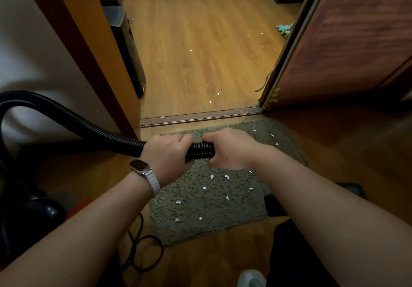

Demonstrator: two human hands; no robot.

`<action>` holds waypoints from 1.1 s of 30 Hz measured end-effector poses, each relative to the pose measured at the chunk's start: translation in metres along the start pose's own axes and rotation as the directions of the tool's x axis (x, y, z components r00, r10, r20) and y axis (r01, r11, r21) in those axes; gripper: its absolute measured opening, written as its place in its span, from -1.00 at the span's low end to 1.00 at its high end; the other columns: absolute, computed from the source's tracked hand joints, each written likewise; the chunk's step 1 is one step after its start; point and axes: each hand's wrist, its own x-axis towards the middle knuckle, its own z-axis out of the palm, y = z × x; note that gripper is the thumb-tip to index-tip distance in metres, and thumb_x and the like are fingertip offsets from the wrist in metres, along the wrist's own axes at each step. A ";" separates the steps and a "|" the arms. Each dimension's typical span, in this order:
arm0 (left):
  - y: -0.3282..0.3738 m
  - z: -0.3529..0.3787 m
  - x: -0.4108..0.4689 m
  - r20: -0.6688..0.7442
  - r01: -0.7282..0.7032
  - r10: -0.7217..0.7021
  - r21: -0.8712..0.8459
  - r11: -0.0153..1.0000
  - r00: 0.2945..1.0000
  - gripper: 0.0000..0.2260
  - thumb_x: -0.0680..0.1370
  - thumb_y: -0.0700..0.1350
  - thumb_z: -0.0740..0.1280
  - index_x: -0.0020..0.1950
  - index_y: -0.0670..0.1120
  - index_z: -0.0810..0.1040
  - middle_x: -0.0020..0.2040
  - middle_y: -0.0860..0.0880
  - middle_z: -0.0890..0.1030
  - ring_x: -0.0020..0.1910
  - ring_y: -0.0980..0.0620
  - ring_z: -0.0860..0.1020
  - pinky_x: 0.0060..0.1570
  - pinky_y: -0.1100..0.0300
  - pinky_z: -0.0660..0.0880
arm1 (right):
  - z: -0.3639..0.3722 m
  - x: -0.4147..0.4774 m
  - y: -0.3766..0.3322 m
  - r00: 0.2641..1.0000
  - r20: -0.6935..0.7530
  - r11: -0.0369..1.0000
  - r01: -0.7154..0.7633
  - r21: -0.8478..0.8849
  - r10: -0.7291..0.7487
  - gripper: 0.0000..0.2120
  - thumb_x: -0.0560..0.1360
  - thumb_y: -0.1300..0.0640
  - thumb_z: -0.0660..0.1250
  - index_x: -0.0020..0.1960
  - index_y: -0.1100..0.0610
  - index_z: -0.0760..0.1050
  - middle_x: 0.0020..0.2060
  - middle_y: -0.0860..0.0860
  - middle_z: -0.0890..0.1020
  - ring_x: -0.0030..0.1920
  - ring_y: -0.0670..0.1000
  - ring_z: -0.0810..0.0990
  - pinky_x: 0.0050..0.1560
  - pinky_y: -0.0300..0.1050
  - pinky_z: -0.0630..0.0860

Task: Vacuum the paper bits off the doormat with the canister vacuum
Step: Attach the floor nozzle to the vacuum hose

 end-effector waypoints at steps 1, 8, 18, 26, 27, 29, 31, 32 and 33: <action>0.003 0.002 0.001 0.037 0.009 -0.009 0.009 1.000 0.999 -0.77 0.41 0.07 0.45 -0.17 -0.04 0.49 -0.38 0.04 0.52 -0.50 -0.01 0.47 -0.53 0.25 0.30 | 0.001 0.001 0.001 0.999 0.032 1.000 -0.003 0.029 0.002 -0.83 0.40 0.05 0.39 -0.07 -0.09 0.43 -0.28 -0.09 0.55 -0.24 -0.04 0.55 -0.32 -0.13 0.47; 0.008 -0.008 0.007 0.385 0.396 -0.323 -0.125 0.910 0.865 -0.80 0.47 0.16 0.30 -0.17 0.06 0.44 -0.35 0.08 0.54 -0.40 0.15 0.51 -0.46 0.25 0.39 | 0.000 0.001 0.003 1.000 0.001 0.994 0.009 0.109 -0.009 -0.80 0.42 0.06 0.39 0.02 -0.07 0.48 -0.22 -0.10 0.57 -0.20 -0.03 0.56 -0.28 -0.12 0.48; 0.008 -0.011 0.013 0.558 0.711 -0.441 -0.543 0.446 0.703 -0.89 0.38 -0.06 0.42 -0.17 -0.05 0.54 -0.40 0.02 0.50 -0.50 0.03 0.42 -0.48 0.19 0.37 | -0.001 -0.001 -0.004 0.937 -0.338 0.988 -0.039 0.150 0.088 -0.55 0.48 0.00 0.38 0.36 -0.07 0.43 0.21 -0.03 0.39 0.23 0.03 0.32 0.36 0.03 0.27; 0.030 -0.015 0.016 0.557 0.700 -0.434 -0.632 0.332 0.708 -0.83 0.37 -0.06 0.39 -0.15 -0.13 0.53 -0.39 0.00 0.48 -0.45 0.00 0.43 -0.43 0.10 0.41 | 0.000 0.010 -0.013 0.856 -0.029 0.454 -0.245 0.857 0.517 -0.72 0.55 -0.14 0.23 0.06 0.08 0.44 -0.11 0.04 0.58 -0.15 0.04 0.54 -0.13 0.01 0.55; 0.035 -0.015 0.014 0.556 0.683 -0.400 -0.630 0.369 0.729 -0.82 0.36 -0.05 0.38 -0.15 -0.13 0.52 -0.39 0.01 0.48 -0.45 0.00 0.41 -0.42 0.11 0.40 | 0.001 0.011 -0.013 0.860 0.042 0.349 -0.251 0.903 0.509 -0.67 0.55 -0.18 0.25 0.06 0.09 0.45 -0.11 0.06 0.60 -0.14 0.05 0.57 -0.10 0.00 0.56; 0.046 -0.013 0.011 0.554 0.643 -0.325 -0.644 0.415 0.766 -0.85 0.37 -0.06 0.37 -0.18 -0.10 0.47 -0.39 0.01 0.47 -0.45 -0.01 0.40 -0.41 0.11 0.37 | 0.004 0.014 -0.013 0.872 0.114 0.218 -0.243 0.945 0.477 -0.62 0.47 -0.17 0.36 0.07 0.11 0.48 -0.06 0.11 0.64 -0.05 0.10 0.63 0.04 0.10 0.59; 0.053 -0.009 0.006 0.552 0.610 -0.261 -0.692 0.386 0.792 -0.85 0.38 -0.09 0.38 -0.17 -0.07 0.43 -0.35 -0.02 0.47 -0.43 -0.01 0.40 -0.40 0.09 0.36 | 0.008 0.017 -0.013 0.875 0.132 0.144 -0.222 0.964 0.465 -0.66 0.40 -0.01 0.43 0.07 0.15 0.49 -0.07 0.14 0.66 -0.05 0.14 0.68 0.15 0.24 0.58; 0.054 -0.007 0.004 0.553 0.599 -0.233 -0.716 0.358 0.800 -0.83 0.39 -0.09 0.39 -0.12 -0.07 0.44 -0.33 -0.05 0.49 -0.41 0.00 0.41 -0.39 0.09 0.37 | 0.009 0.019 -0.013 0.876 0.135 0.111 -0.209 0.972 0.463 -0.71 0.42 0.10 0.42 0.08 0.18 0.47 -0.09 0.15 0.64 -0.12 0.13 0.68 0.14 0.24 0.60; 0.052 -0.004 0.001 0.555 0.590 -0.205 -0.728 0.348 0.806 -0.81 0.40 -0.08 0.40 -0.06 -0.05 0.46 -0.30 -0.09 0.51 -0.40 0.01 0.42 -0.38 0.09 0.38 | 0.008 0.020 -0.012 0.876 0.141 0.069 -0.194 0.979 0.461 -0.75 0.44 0.20 0.39 0.08 0.20 0.45 -0.12 0.16 0.60 -0.20 0.11 0.66 0.10 0.20 0.62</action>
